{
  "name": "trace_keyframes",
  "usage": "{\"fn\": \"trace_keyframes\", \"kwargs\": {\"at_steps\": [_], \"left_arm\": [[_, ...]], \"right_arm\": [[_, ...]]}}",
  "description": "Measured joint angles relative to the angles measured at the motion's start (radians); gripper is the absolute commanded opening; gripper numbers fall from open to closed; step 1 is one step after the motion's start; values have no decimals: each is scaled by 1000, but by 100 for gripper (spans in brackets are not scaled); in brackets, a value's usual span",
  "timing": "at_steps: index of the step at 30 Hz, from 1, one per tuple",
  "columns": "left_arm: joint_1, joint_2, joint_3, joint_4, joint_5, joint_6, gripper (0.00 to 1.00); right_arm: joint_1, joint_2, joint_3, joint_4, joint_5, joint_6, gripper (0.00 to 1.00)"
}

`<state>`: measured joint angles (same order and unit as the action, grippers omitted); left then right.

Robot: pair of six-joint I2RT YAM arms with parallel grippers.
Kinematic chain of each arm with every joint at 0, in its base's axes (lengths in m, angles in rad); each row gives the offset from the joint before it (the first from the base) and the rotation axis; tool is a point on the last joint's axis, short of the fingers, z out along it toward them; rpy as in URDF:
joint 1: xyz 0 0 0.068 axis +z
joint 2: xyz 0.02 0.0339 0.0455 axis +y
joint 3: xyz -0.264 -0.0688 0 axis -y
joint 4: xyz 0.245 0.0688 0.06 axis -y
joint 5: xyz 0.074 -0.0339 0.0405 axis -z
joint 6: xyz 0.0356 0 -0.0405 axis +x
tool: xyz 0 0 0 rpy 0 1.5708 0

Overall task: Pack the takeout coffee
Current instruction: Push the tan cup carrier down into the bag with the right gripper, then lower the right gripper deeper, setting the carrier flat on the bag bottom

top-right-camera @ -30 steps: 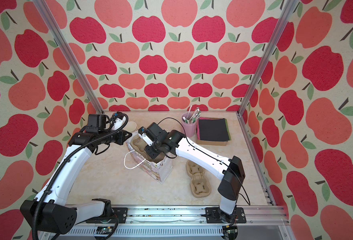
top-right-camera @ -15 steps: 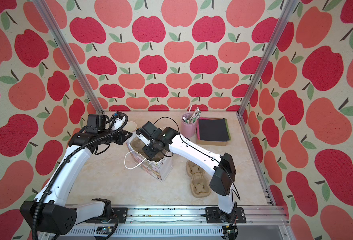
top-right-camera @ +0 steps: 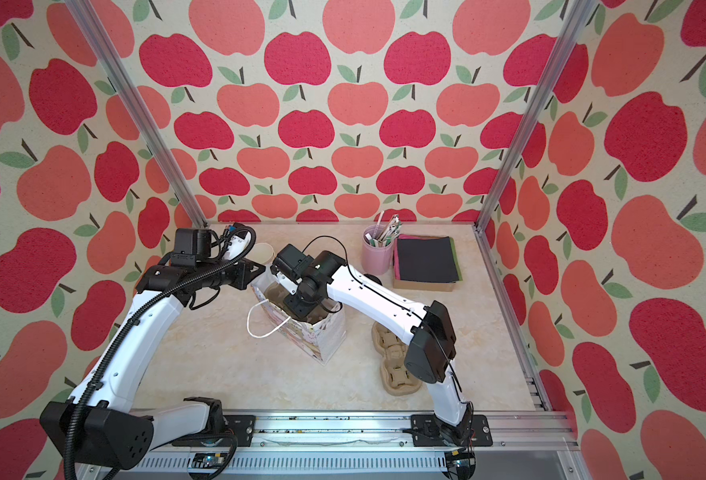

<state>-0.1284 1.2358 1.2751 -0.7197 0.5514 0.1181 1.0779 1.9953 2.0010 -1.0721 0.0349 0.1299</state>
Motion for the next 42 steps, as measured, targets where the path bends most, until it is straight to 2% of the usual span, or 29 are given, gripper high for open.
{"fn": "trace_keyframes", "kwargs": {"at_steps": [42], "left_arm": [[0, 0, -8, 8, 0, 3, 0]], "right_arm": [[-27, 230, 33, -84, -66, 1, 26]]}}
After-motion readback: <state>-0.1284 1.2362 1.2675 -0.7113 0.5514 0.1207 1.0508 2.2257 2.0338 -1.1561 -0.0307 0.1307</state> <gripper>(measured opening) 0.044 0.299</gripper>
